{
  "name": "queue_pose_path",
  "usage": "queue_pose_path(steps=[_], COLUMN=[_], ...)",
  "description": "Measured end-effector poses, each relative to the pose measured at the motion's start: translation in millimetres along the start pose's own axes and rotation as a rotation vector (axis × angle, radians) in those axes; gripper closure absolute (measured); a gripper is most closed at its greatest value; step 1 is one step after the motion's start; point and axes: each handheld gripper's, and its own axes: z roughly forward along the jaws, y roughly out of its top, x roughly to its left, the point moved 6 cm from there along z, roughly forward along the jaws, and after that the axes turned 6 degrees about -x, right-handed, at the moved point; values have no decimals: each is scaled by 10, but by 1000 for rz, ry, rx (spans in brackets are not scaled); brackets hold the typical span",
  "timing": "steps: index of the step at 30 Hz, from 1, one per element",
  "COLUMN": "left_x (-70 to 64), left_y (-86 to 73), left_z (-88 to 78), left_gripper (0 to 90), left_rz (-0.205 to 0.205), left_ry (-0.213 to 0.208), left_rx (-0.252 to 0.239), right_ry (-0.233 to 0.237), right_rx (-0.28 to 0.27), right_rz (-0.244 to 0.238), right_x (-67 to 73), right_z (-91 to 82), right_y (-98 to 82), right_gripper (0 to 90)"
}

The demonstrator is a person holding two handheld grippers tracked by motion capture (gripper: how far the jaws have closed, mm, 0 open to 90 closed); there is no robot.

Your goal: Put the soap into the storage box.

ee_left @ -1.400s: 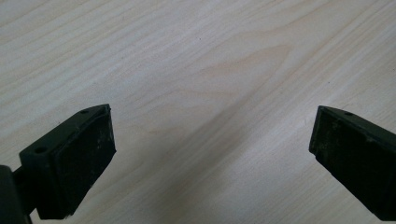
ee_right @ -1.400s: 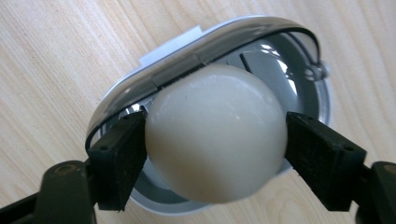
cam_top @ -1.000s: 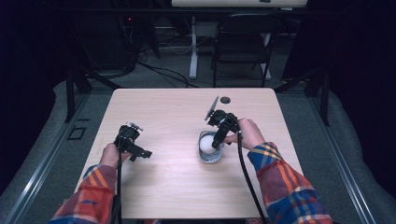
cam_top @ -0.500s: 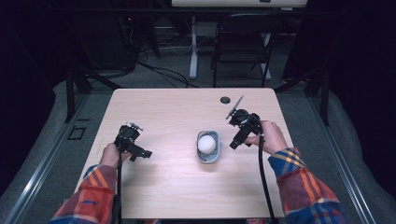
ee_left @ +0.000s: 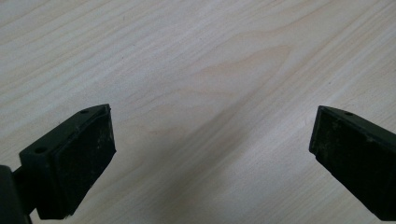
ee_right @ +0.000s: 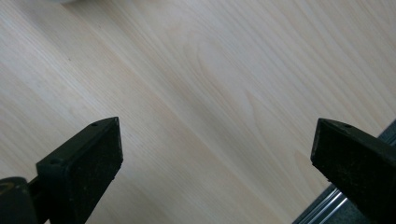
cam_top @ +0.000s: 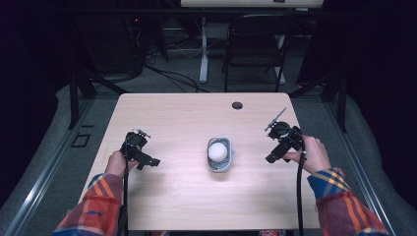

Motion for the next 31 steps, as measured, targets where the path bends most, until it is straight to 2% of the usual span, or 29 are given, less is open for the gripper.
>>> queue_pose_path(steps=[1,2,4,6,7,10,11,19,21,24,25,26,28,29,31], left_x=[-4,-4,-6,-5,-6,-8,-6,-5,-6,-7,-8,-7,-7,-6,-8], left_y=[0,0,-1,-1,-2,-3,-3,-5,-5,-5,-5,-5,-5,-5,-5], left_z=[1,1,3,3,6,7,8,13,13,13,13,12,12,14,16], left_gripper=[2,2,2,2,2,2,1,2,2,1,1,2,2,2,2], left_rz=[-1,-1,-2,-2,-5,-8,-6,-5,-5,-4,-4,-4,-4,-5,-6], left_ry=[-3,-3,0,0,0,1,1,1,1,0,-1,-1,-1,0,-2], left_rx=[2,2,2,2,0,0,0,3,3,2,2,2,1,2,2], right_ry=[-6,-12,-20,-18,-24,-27,-33,-39,-29,-30,-30,-27,-29,-31,-35], right_rx=[5,-5,12,18,15,6,8,3,-12,31,31,11,53,34,41], right_rz=[12,29,37,39,61,83,96,143,154,152,152,171,138,152,144], right_x=[-46,-55,-103,-118,-152,-176,-202,-239,-229,-215,-215,-195,-212,-204,-212], right_z=[-15,-8,-17,-18,-9,7,24,147,174,289,289,334,328,343,335], right_y=[-102,-137,-250,-284,-385,-472,-562,-838,-852,-950,-950,-958,-966,-963,-963], right_gripper=[20,20,20,20,20,20,20,20,21,22,22,22,25,25,27])
